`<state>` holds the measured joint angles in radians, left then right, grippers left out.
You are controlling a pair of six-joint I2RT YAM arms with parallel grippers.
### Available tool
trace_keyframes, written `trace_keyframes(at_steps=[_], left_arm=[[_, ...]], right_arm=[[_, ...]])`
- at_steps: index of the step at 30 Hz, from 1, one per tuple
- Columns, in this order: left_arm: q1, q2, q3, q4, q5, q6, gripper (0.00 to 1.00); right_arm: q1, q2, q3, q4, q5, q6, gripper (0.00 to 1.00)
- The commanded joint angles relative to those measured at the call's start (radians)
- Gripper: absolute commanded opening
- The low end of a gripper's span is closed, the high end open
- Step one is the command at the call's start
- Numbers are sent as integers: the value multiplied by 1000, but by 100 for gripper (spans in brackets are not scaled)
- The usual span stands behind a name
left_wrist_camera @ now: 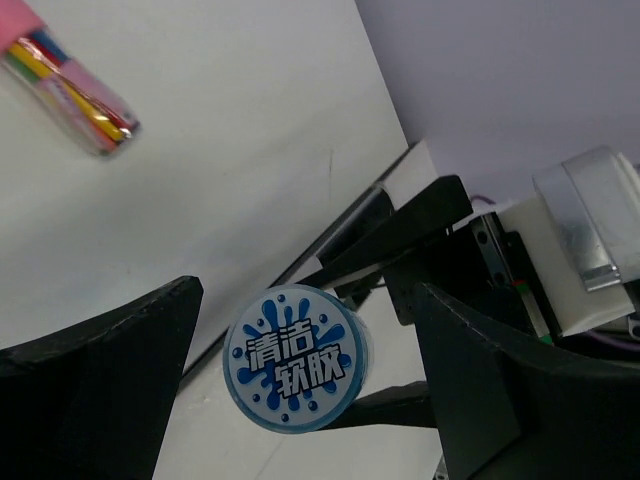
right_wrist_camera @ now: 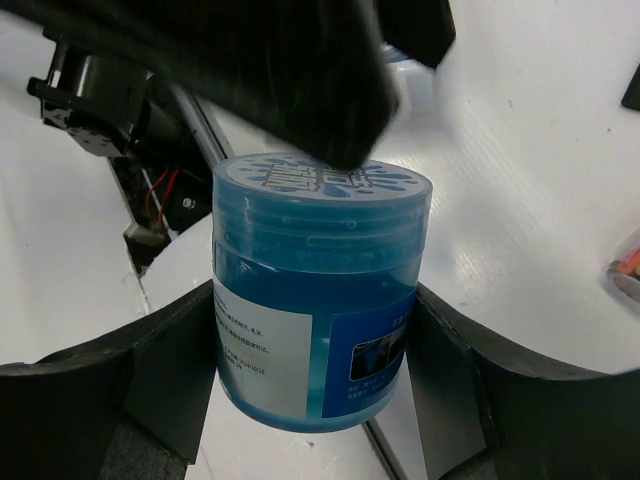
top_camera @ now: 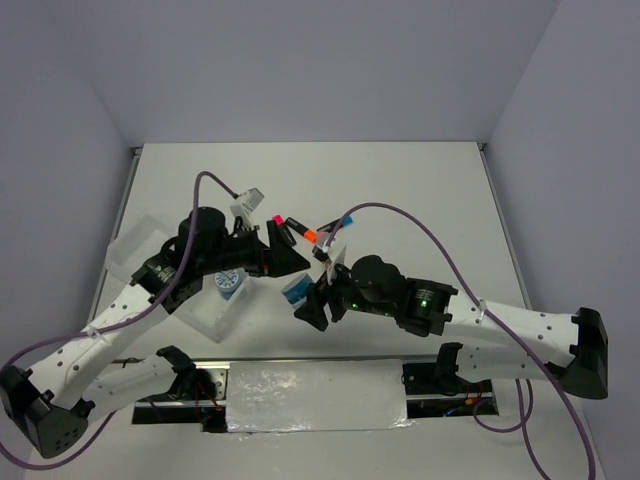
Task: Sort the stationery into containers
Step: Pick up the stationery from the center of the board.
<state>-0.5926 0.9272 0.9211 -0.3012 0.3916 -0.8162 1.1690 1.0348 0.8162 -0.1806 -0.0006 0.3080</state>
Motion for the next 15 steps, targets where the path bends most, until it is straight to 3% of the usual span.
trace_keyframes(at_steps=[1, 8, 15], left_arm=[[-71, 27, 39, 85, 37, -40, 99], [-105, 35, -14, 114, 21, -83, 99], [-105, 19, -50, 183, 73, -124, 97]], right_arm=[[9, -90, -9, 75, -12, -30, 0], [9, -117, 18, 26, 126, -43, 0], [18, -159, -17, 75, 148, -67, 0]])
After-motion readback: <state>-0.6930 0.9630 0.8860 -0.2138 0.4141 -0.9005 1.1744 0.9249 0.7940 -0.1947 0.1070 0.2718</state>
